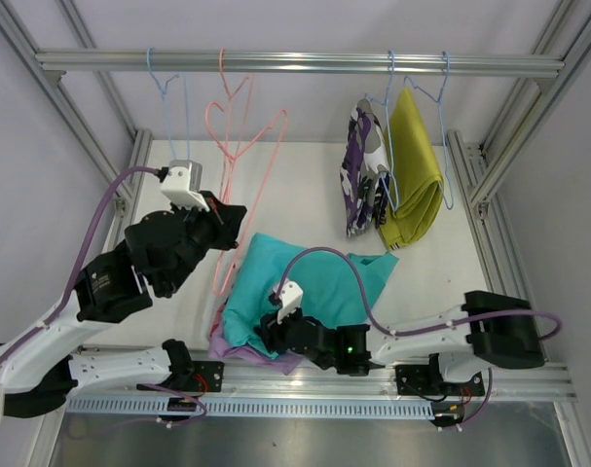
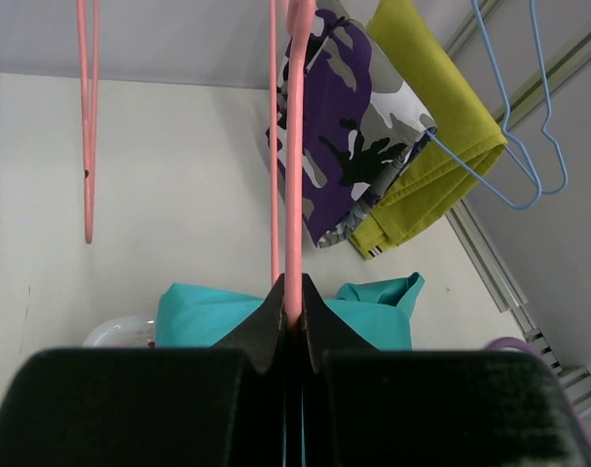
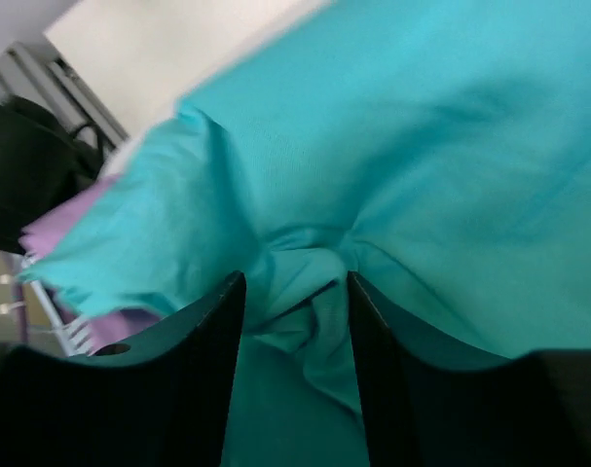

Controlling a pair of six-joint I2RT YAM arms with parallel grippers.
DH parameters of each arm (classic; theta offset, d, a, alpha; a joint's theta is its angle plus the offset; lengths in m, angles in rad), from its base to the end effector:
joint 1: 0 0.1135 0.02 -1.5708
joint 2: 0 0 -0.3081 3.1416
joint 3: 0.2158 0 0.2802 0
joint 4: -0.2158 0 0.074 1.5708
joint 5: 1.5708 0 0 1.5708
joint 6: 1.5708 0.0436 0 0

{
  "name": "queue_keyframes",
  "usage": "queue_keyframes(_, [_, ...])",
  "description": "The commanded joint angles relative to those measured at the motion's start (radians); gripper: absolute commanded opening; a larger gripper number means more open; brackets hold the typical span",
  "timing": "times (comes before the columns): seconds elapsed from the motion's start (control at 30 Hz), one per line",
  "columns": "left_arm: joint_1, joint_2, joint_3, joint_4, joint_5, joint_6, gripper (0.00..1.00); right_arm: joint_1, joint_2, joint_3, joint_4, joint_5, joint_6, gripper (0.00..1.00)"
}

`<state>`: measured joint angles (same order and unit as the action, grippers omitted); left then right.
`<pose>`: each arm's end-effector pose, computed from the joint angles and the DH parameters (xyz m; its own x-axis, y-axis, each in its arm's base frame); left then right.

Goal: Remove the trousers from the hanger
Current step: Place the trousers in the bin, then place the hanger at the clothesline.

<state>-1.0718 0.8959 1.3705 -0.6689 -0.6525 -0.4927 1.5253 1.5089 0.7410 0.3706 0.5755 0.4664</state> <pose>0.0951 -0.1192 0.5115 -0.2766 -0.2779 -0.9199 0.3198 0.8761 -0.3608 0.0392 0.3400 0.2313 -0.3823 -0.1026 -0.9183 -0.7202 0.6557 0.2266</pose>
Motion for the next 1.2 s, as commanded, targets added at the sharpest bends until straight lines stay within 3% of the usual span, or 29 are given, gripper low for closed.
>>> queue_keyframes(0.0, [-0.010, -0.008, 0.012, 0.011, -0.013, 0.016, 0.01, 0.019, -0.145, 0.095, -0.148, 0.056, -0.059, 0.51])
queue_keyframes(0.13, [-0.014, -0.002, 0.009, 0.003, -0.012, 0.014, 0.01, 0.019, -0.258, 0.239, -0.330, 0.130, -0.142, 0.59])
queue_keyframes(0.23, [-0.013, 0.011, 0.004, -0.015, -0.004, 0.008, 0.01, 0.025, -0.309, 0.313, -0.430, 0.181, -0.184, 0.59])
queue_keyframes(0.4, [-0.020, 0.032, -0.017, -0.081, 0.017, -0.014, 0.01, 0.033, -0.479, 0.307, -0.476, 0.244, -0.198, 0.60])
queue_keyframes(0.53, [-0.019, 0.063, -0.031, -0.100, -0.048, 0.008, 0.01, 0.041, -0.567, 0.301, -0.542, 0.280, -0.206, 0.62])
queue_keyframes(0.8, [-0.005, 0.228, 0.113, -0.023, -0.093, 0.123, 0.00, 0.081, -0.647, 0.334, -0.643, 0.343, -0.227, 0.66])
queue_keyframes(1.17, [0.164, 0.493, 0.361, 0.074, 0.072, 0.178, 0.01, 0.107, -0.780, 0.348, -0.696, 0.368, -0.290, 0.67])
